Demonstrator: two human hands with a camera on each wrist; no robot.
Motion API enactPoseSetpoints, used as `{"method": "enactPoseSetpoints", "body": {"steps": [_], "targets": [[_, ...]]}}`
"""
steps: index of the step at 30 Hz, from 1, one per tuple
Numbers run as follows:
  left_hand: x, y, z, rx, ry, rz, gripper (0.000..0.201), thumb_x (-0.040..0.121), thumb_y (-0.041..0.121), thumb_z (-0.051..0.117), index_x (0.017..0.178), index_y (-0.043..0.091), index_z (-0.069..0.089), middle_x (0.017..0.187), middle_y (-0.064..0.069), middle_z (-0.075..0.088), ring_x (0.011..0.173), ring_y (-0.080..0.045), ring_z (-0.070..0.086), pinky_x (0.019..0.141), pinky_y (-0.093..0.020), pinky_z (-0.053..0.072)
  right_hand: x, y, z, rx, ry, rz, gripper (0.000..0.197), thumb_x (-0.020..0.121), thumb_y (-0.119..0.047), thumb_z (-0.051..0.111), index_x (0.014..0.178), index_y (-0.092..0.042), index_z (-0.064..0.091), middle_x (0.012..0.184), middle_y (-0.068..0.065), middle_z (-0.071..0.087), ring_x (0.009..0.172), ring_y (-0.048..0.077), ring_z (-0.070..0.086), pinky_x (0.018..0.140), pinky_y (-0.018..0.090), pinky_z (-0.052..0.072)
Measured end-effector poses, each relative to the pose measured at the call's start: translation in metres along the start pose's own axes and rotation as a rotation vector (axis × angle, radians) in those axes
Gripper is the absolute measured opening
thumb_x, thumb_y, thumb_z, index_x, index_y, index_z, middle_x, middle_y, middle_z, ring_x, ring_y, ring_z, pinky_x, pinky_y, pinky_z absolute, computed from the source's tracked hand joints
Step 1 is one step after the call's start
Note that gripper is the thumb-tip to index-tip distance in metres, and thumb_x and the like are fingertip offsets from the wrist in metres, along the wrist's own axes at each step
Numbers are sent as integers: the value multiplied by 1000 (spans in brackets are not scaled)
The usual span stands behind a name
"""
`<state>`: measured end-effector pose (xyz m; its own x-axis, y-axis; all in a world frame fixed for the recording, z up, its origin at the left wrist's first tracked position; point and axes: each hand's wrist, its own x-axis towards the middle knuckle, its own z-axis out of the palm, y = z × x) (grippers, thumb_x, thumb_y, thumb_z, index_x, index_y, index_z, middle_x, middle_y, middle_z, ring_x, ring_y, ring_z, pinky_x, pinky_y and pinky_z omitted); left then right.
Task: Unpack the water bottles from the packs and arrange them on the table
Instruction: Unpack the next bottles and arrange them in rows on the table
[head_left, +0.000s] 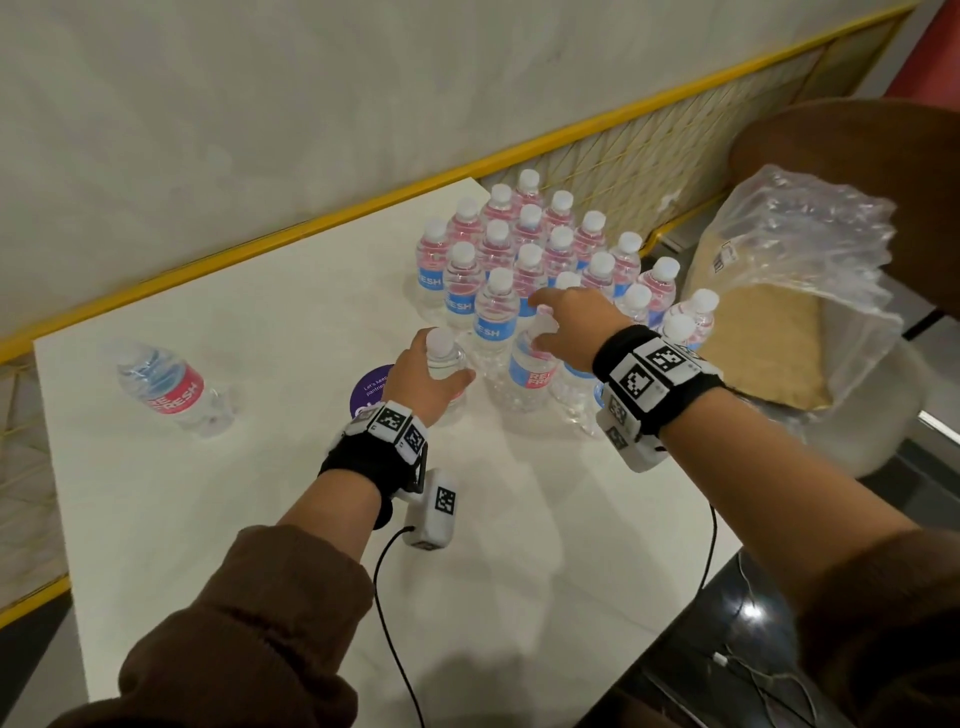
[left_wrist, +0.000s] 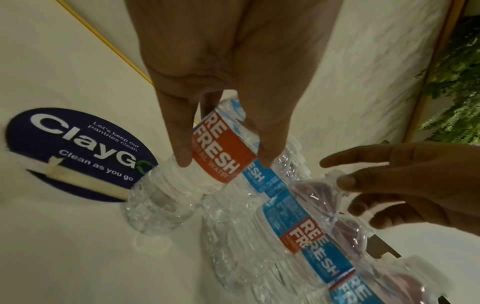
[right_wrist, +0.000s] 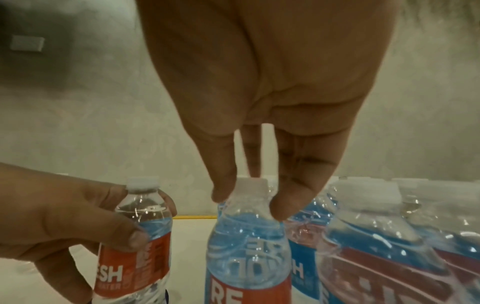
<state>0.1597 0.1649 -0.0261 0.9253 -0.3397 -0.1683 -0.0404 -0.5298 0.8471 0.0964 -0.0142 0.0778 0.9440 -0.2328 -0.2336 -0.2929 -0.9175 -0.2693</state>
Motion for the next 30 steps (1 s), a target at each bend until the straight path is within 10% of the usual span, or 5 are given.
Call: {"method": "enactPoseSetpoints", "body": {"steps": [4, 10, 30], "targets": [[-1, -1, 0, 9, 11, 15, 54, 78, 27, 73, 124, 18, 48, 113, -3, 62, 103, -24, 59, 84, -28, 40, 0, -5, 7, -5, 33, 93, 38, 91, -35, 55, 111, -3, 59, 110, 16, 62, 87, 23, 53, 71, 29, 43], [0, -1, 1, 32, 13, 35, 53, 79, 26, 72, 124, 15, 47, 113, -5, 62, 103, -25, 59, 84, -28, 41, 0, -8, 2, -36, -74, -48, 38, 91, -12, 52, 128, -16, 56, 132, 9, 55, 119, 26, 52, 96, 32, 43], [1, 0, 1, 31, 38, 31, 54, 78, 28, 73, 124, 17, 47, 102, 3, 57, 89, -17, 53, 78, -25, 37, 10, -3, 1, -127, -37, 22, 39, 89, -12, 58, 127, -10, 56, 126, 13, 57, 115, 29, 53, 93, 32, 44]]}}
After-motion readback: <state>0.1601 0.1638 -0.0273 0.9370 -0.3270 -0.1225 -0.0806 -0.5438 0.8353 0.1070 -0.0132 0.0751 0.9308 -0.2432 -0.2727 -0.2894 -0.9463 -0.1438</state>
